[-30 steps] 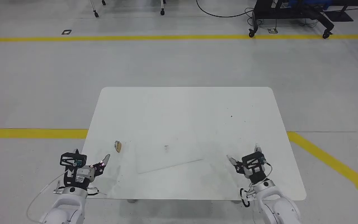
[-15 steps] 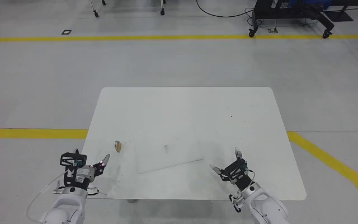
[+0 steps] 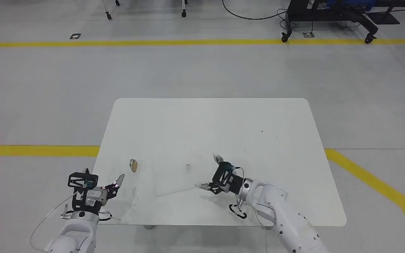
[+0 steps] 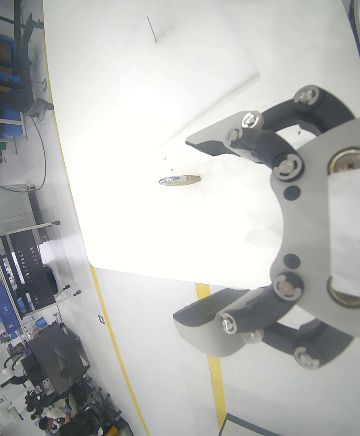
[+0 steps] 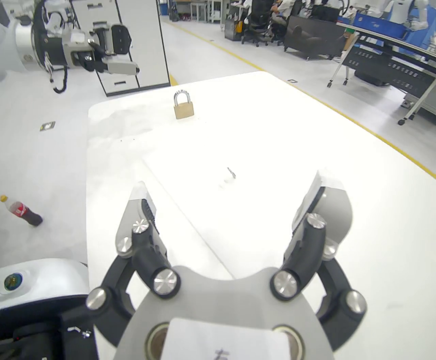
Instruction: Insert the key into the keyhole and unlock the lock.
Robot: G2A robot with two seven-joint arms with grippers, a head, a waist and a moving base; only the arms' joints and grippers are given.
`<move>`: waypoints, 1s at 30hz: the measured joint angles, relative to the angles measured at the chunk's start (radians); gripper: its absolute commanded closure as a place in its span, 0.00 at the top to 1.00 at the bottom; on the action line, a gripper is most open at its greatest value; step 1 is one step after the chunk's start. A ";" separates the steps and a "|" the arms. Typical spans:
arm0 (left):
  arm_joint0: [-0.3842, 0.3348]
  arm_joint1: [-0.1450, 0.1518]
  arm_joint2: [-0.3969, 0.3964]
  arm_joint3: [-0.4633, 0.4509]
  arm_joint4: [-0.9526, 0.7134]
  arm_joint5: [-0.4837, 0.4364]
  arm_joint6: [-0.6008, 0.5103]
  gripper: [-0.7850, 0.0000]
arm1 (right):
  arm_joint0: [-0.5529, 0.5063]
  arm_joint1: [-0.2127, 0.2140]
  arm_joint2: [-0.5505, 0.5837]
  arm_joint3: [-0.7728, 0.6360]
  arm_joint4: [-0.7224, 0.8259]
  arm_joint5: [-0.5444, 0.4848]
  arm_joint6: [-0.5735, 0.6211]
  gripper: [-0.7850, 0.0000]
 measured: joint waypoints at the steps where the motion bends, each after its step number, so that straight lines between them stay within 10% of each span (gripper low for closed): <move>1: 0.000 0.000 0.000 0.000 0.000 0.000 0.000 1.00 | 0.030 -0.008 -0.026 0.030 0.005 0.003 0.016 0.37; 13: 0.000 0.000 0.000 0.000 0.000 0.000 0.000 1.00 | 0.221 -0.085 -0.212 0.191 -0.048 0.184 0.199 0.28; 22: 0.000 0.000 0.000 0.000 0.000 0.000 0.000 1.00 | 0.297 -0.128 -0.280 0.252 -0.016 0.192 0.332 0.42; 26: 0.000 0.000 0.000 0.000 0.000 0.000 0.000 1.00 | 0.322 -0.147 -0.307 0.282 -0.020 0.220 0.363 0.04; 30: 0.000 0.000 0.000 0.000 0.000 0.000 0.000 1.00 | 0.340 -0.162 -0.329 0.306 -0.016 0.206 0.372 0.00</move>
